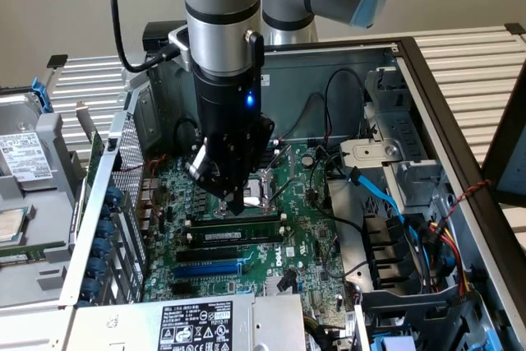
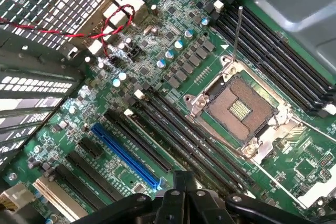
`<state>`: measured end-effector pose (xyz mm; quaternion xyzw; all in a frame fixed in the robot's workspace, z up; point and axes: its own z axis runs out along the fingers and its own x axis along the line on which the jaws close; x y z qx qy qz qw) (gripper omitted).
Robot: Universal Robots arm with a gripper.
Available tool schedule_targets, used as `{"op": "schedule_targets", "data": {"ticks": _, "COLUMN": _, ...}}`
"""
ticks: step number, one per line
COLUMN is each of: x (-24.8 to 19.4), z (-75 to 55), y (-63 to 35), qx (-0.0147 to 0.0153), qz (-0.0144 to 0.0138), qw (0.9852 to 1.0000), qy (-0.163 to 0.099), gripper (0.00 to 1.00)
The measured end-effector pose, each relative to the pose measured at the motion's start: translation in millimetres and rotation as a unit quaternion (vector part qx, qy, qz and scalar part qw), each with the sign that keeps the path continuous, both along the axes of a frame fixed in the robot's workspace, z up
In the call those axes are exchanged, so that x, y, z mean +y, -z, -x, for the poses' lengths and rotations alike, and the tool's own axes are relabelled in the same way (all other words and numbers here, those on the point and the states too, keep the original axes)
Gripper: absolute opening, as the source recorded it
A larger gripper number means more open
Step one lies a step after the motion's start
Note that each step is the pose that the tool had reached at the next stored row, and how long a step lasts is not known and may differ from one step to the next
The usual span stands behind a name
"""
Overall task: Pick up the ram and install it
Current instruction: 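Press down the ram until it locks into place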
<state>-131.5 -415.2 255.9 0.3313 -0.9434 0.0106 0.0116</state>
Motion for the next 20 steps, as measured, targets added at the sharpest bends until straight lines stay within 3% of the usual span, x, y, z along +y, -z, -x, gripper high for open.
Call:
{"op": "schedule_targets", "data": {"ticks": 1, "x": 0.0, "z": 0.0, "y": 0.0, "qx": 0.0, "qz": 0.0, "qw": 0.9994, "qy": 0.034, "gripper": 0.11}}
{"op": "schedule_targets", "data": {"ticks": 2, "x": 0.0, "z": 0.0, "y": 0.0, "qx": 0.0, "qz": 0.0, "qw": 0.9977, "qy": 0.067, "gripper": 0.11}}
{"op": "schedule_targets", "data": {"ticks": 3, "x": 0.0, "z": 0.0, "y": 0.0, "qx": 0.0, "qz": 0.0, "qw": 0.9951, "qy": 0.099, "gripper": 0.11}}
{"op": "schedule_targets", "data": {"ticks": 7, "x": 0.0, "z": 0.0, "y": 0.0, "qx": 0.0, "qz": 0.0, "qw": 0.9915, "qy": 0.13, "gripper": 0.11}}
{"op": "schedule_targets", "data": {"ticks": 11, "x": 0.0, "z": 0.0, "y": 0.0, "qx": 0.0, "qz": 0.0, "qw": 0.9868, "qy": 0.162, "gripper": 0.11}}
{"op": "schedule_targets", "data": {"ticks": 16, "x": 0.0, "z": 0.0, "y": 0.1, "qx": 0.0, "qz": 0.0, "qw": 0.9794, "qy": 0.202, "gripper": 0.11}}
{"op": "schedule_targets", "data": {"ticks": 20, "x": 0.0, "z": 0.0, "y": 0.1, "qx": 0.0, "qz": 0.0, "qw": 0.9722, "qy": 0.234, "gripper": 0.11}}
